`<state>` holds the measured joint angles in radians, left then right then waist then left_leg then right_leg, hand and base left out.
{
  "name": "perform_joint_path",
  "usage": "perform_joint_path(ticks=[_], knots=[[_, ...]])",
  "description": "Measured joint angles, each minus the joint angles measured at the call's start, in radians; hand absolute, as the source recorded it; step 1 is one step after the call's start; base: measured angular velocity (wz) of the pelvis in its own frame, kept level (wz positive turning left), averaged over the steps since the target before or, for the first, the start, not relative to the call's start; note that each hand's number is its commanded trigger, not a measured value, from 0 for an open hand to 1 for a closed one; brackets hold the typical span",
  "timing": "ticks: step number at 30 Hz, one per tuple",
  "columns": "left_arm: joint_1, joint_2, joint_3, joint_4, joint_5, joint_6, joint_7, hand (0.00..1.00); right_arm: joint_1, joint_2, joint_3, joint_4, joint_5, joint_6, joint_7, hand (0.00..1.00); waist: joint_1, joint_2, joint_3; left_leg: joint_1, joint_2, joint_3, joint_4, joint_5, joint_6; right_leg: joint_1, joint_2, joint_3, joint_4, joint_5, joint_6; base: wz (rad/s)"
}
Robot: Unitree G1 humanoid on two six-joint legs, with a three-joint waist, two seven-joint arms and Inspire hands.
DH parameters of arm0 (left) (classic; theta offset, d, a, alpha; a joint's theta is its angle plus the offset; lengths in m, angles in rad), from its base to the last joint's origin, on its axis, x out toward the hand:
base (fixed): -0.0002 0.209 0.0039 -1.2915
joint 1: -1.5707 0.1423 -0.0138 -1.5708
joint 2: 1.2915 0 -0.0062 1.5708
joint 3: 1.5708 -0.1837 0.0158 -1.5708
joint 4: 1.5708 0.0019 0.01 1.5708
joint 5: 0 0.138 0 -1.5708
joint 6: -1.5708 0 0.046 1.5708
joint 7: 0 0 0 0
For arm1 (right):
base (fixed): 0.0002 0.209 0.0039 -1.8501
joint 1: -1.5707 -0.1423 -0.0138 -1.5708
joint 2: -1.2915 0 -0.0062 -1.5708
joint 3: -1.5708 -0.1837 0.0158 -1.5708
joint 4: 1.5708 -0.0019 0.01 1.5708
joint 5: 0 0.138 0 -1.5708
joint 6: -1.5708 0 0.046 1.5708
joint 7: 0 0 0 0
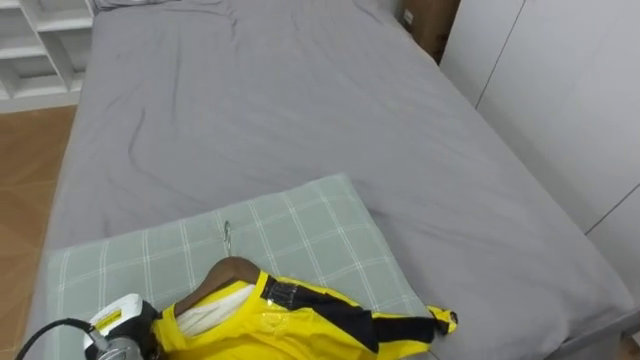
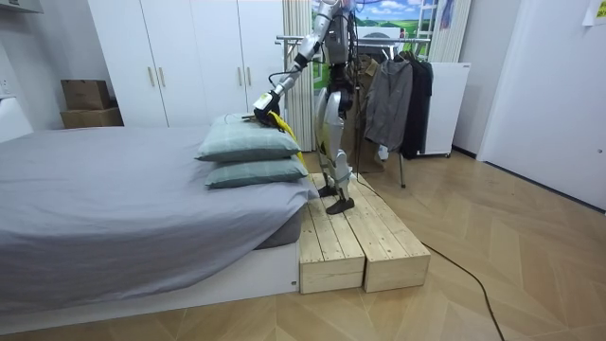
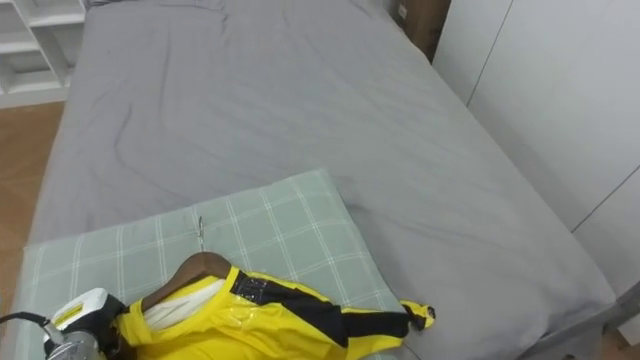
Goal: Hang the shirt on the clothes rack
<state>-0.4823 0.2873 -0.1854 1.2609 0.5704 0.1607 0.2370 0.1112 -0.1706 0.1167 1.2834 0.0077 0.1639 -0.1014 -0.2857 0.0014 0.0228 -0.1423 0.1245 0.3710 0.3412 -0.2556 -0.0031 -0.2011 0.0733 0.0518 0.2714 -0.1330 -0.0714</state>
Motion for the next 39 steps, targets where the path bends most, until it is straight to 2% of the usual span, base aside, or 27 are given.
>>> perform_joint_path(ticks=[7,10,13,15,18,20,23,26,31,36,39], knots=[[0.000,-0.001,0.004,-0.057,-0.009,-0.014,0.068,1.00,-0.001,0.002,0.000,0.004,0.000,-0.011,-0.050,0.00,0.018,0.009,-0.0066,0.023,-0.002,-0.005,-0.003,0.002,-0.002,0.036,0.000,-0.008,-0.020,0.001,-0.001,0.05],[0.000,-0.002,0.004,-0.098,-0.009,-0.021,0.094,1.00,0.002,0.003,-0.001,0.009,0.013,-0.024,-0.061,0.00,0.019,0.011,-0.0077,0.041,-0.008,-0.034,-0.009,0.002,-0.003,0.070,-0.005,-0.028,-0.036,0.001,-0.001,0.26],[0.011,-0.002,0.004,-0.182,-0.011,-0.028,0.141,1.00,0.003,0.002,0.000,0.002,0.022,-0.034,-0.071,0.00,0.039,0.015,-0.0107,0.054,-0.017,-0.054,-0.024,0.008,-0.004,0.093,-0.012,-0.040,-0.052,0.001,0.001,0.18],[0.054,-0.006,0.005,-0.274,-0.009,-0.038,0.183,1.00,0.011,0.000,0.000,0.001,0.022,-0.040,-0.075,0.00,0.043,0.020,-0.0144,0.084,-0.028,-0.068,-0.044,0.016,-0.003,0.126,-0.021,-0.056,-0.060,-0.001,0.003,0.22],[0.110,-0.009,0.007,-0.350,-0.007,-0.044,0.206,1.00,0.004,-0.002,-0.002,0.001,0.021,-0.042,-0.088,0.00,0.046,0.033,-0.0251,0.114,-0.035,-0.076,-0.064,0.020,-0.002,0.157,-0.024,-0.065,-0.074,-0.003,0.006,0.10],[0.139,-0.012,0.007,-0.392,-0.008,-0.044,0.223,1.00,-0.002,-0.001,-0.001,0.003,0.024,-0.045,-0.088,0.00,0.044,0.035,-0.0264,0.125,-0.039,-0.087,-0.069,0.022,-0.002,0.177,-0.028,-0.082,-0.087,-0.004,0.007,0.21],[0.171,-0.027,0.007,-0.466,-0.007,-0.045,0.235,1.00,-0.012,-0.002,-0.002,0.005,0.026,-0.044,-0.089,0.00,0.048,0.034,-0.0260,0.137,-0.046,-0.110,-0.069,0.022,-0.002,0.194,-0.032,-0.091,-0.088,-0.010,0.009,0.20],[0.172,-0.031,0.007,-0.480,-0.009,-0.055,0.259,1.00,-0.027,-0.001,-0.005,0.003,0.030,-0.044,-0.088,0.00,0.049,0.033,-0.0255,0.138,-0.051,-0.132,-0.068,0.024,0.000,0.207,-0.037,-0.112,-0.095,-0.011,0.010,0.19],[0.172,-0.031,0.007,-0.514,-0.013,-0.058,0.303,1.00,-0.053,-0.001,-0.005,0.015,0.020,-0.044,-0.081,0.00,0.059,0.032,-0.0249,0.138,-0.052,-0.135,-0.069,0.024,0.000,0.213,-0.038,-0.124,-0.101,-0.012,0.010,0.06],[0.172,-0.030,0.007,-0.605,-0.020,-0.064,0.346,1.00,-0.053,-0.001,-0.006,0.011,0.016,-0.043,-0.084,0.00,0.075,0.031,-0.0237,0.138,-0.053,-0.142,-0.072,0.024,0.000,0.218,-0.039,-0.134,-0.103,-0.015,0.009,0.06],[0.172,-0.029,0.007,-0.634,-0.031,-0.078,0.361,1.00,-0.056,-0.001,-0.006,0.008,0.015,-0.043,-0.085,0.00,0.076,0.030,-0.0233,0.138,-0.054,-0.144,-0.073,0.024,0.000,0.219,-0.039,-0.135,-0.103,-0.017,0.009,0.01]])
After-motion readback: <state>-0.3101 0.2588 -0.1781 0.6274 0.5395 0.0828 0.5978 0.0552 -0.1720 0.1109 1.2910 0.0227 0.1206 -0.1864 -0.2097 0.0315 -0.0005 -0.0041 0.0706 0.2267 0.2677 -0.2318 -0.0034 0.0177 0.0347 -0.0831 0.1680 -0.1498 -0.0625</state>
